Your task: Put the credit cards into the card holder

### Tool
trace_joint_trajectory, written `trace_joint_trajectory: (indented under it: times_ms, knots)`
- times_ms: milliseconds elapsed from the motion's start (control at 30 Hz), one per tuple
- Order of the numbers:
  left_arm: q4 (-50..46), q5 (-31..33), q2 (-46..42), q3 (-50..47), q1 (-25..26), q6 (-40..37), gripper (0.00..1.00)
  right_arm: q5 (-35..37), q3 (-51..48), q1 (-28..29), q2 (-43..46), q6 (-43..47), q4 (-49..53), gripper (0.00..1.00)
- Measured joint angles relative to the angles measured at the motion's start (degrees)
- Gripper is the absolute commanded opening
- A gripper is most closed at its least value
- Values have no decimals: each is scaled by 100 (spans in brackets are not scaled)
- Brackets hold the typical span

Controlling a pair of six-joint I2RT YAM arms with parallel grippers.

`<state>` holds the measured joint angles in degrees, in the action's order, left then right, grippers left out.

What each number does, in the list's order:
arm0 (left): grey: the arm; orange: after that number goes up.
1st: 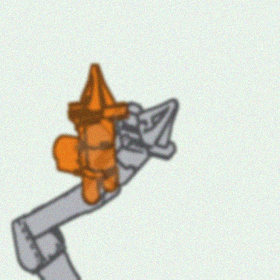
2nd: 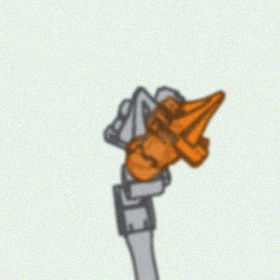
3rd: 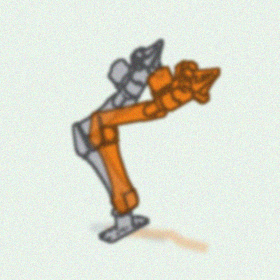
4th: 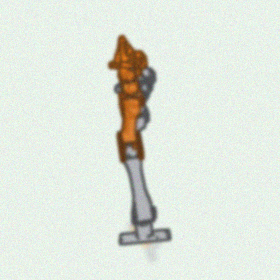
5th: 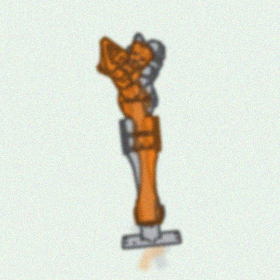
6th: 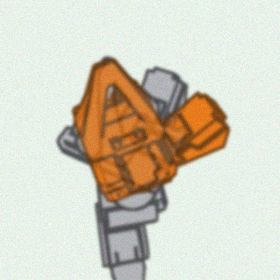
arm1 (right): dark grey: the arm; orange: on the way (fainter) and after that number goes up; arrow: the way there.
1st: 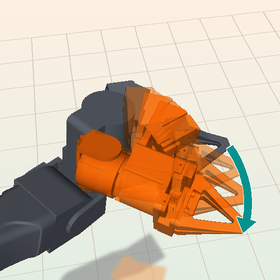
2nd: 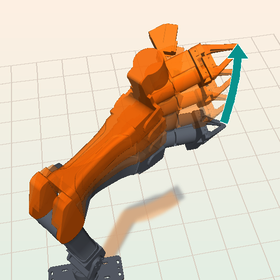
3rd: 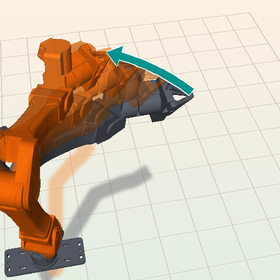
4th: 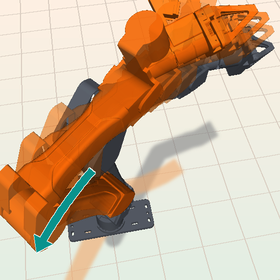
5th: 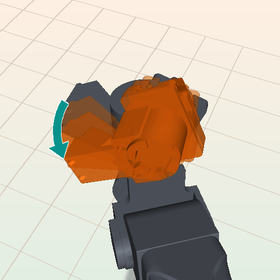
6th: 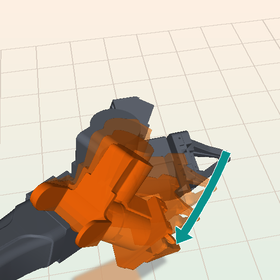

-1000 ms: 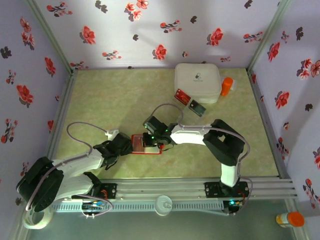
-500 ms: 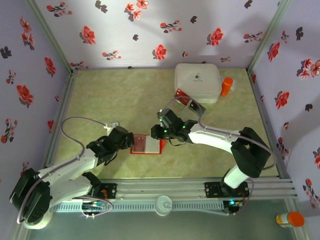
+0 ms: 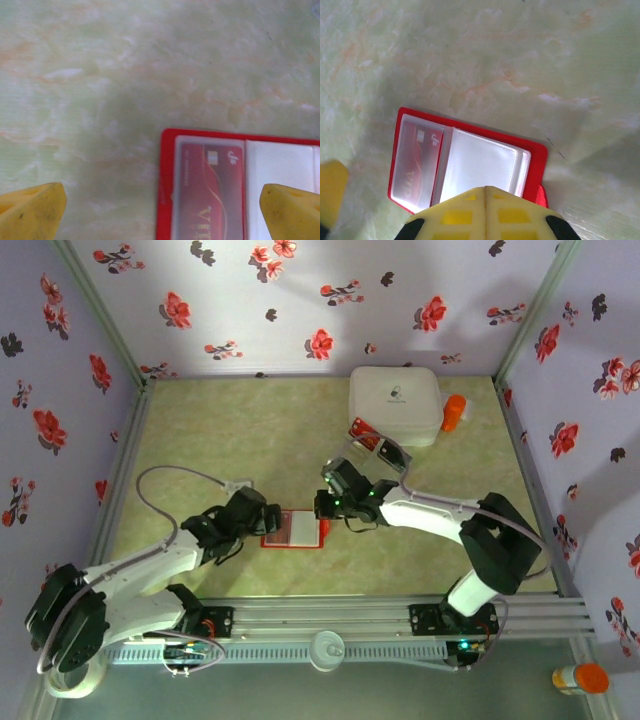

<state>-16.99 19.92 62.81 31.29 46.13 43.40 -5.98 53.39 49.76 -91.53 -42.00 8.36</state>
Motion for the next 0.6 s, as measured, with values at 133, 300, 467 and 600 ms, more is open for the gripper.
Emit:
trace_joint_trajectory:
  times_ms: [133, 300, 467, 600]
  knots:
    - [157, -7, 275, 0, 267, 103, 100, -9, -160, 50, -236, -179, -398, 3]
    - [304, -2, 461, 0, 479, 173, 100, -17, -190, 55, -474, -216, -575, 2]
    - [413, 0, 553, 0, 553, 201, 100, -15, -188, 55, -592, -214, -675, 2]
    - [531, 0, 640, -2, 590, 251, 100, -17, -85, 55, -750, -208, -660, 2]
